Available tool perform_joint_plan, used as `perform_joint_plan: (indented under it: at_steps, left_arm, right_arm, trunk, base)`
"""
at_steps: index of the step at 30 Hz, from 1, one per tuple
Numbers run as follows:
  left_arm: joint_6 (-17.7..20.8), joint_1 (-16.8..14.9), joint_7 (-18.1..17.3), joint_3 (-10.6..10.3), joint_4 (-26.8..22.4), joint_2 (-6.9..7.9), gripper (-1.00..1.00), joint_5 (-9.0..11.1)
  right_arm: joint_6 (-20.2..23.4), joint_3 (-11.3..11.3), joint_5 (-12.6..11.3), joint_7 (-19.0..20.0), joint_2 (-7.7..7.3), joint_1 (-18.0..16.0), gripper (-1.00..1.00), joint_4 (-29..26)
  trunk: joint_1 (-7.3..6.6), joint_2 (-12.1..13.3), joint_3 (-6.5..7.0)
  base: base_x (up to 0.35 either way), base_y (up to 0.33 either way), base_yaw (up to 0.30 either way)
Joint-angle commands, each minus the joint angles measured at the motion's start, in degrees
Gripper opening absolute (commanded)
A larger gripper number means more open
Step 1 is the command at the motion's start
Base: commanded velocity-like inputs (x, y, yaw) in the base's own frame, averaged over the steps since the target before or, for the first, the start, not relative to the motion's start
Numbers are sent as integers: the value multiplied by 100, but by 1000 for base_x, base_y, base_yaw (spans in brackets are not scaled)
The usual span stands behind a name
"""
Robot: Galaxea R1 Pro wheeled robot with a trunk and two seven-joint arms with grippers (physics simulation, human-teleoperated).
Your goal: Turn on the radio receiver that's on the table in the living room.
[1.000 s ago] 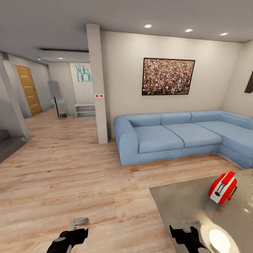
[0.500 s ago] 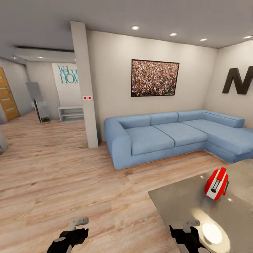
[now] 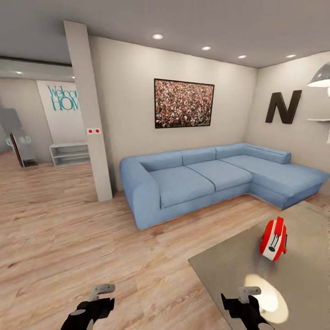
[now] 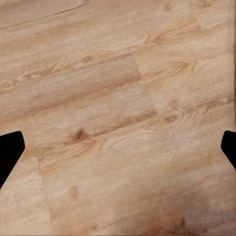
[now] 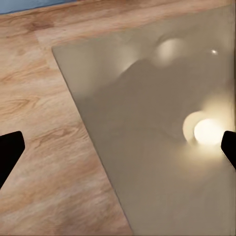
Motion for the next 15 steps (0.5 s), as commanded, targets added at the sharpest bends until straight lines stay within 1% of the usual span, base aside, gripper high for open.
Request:
perform_joint_plan:
  at_steps: [1,7,15]
  left_arm:
    - [0,0,1,0,0,0,100,0]
    - [0,0,1,0,0,0,100,0]
    - [0,0,28,4,0,1,100,0]
  right_arm:
    - [0,0,0,0,0,0,100,0]
    - [0,-1,0,-6,0,-1,100,0]
    - [-44,-5,0,-9,0,-1,100,0]
  trunk:
    - [0,0,4]
    - [0,0,30]
    - [0,0,65]
  base:
    - [261,167,-254]
    - [269,149,-254]
    - [290,115,-254]
